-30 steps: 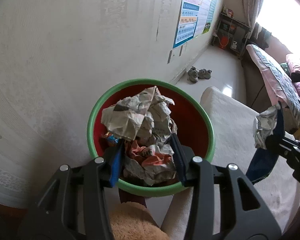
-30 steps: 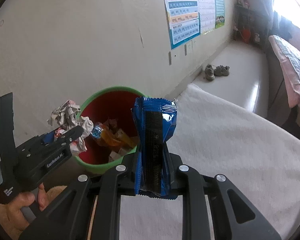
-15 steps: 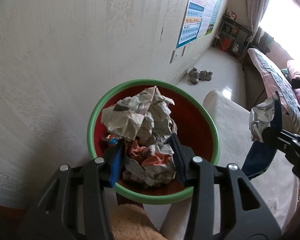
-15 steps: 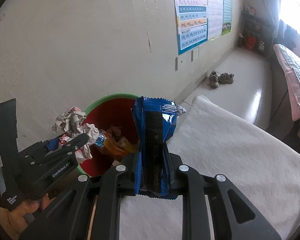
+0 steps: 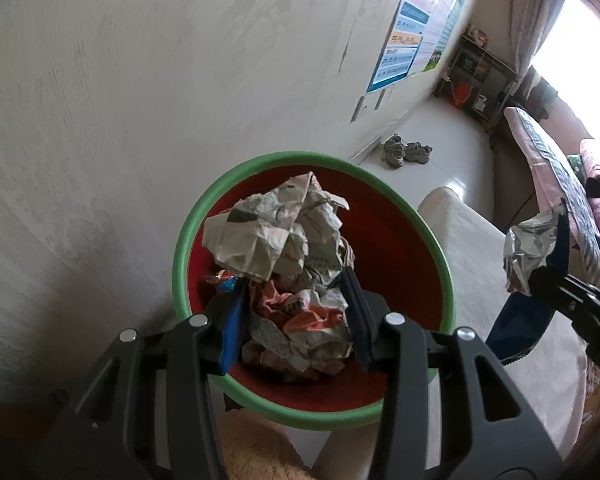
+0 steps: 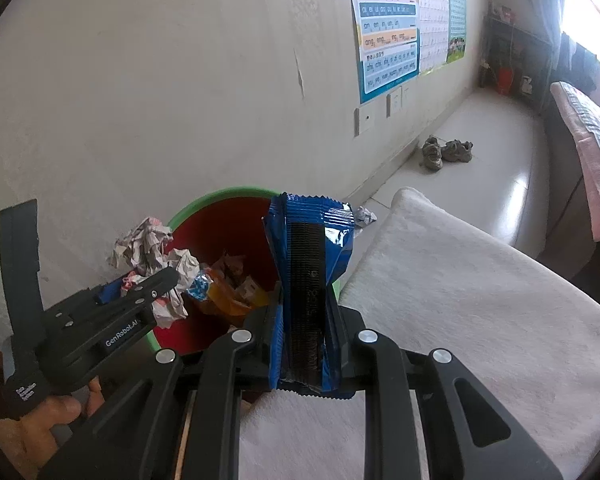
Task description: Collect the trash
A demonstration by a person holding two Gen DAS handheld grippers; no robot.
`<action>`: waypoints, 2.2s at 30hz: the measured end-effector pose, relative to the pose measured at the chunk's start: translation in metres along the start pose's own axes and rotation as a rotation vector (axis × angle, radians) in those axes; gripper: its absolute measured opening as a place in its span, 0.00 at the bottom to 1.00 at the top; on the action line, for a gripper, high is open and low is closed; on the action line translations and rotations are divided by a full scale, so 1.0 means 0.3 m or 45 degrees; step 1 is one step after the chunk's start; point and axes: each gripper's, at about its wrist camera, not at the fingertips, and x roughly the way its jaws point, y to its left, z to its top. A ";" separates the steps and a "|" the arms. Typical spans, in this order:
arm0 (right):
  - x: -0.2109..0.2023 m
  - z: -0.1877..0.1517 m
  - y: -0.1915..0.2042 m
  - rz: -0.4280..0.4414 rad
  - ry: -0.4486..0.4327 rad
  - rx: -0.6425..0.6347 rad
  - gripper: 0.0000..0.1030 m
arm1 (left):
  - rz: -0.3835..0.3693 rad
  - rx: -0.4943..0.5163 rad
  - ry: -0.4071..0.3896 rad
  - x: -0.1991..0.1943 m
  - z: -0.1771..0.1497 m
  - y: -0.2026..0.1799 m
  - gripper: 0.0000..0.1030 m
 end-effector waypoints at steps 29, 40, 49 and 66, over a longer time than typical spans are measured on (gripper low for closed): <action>-0.038 0.053 0.038 0.114 -0.032 0.005 0.56 | -0.012 -0.134 0.009 0.017 0.011 0.037 0.70; -0.387 -0.131 -0.183 -0.043 -0.124 0.063 0.88 | -0.132 0.010 0.005 -0.103 -0.093 -0.219 0.83; -0.762 -0.344 -0.369 -0.199 -0.535 0.097 0.93 | -0.272 0.208 -0.206 -0.305 -0.164 -0.540 0.94; -0.897 -0.497 -0.617 -0.345 -0.781 0.376 0.93 | -0.221 0.397 -0.552 -0.483 -0.257 -0.832 0.95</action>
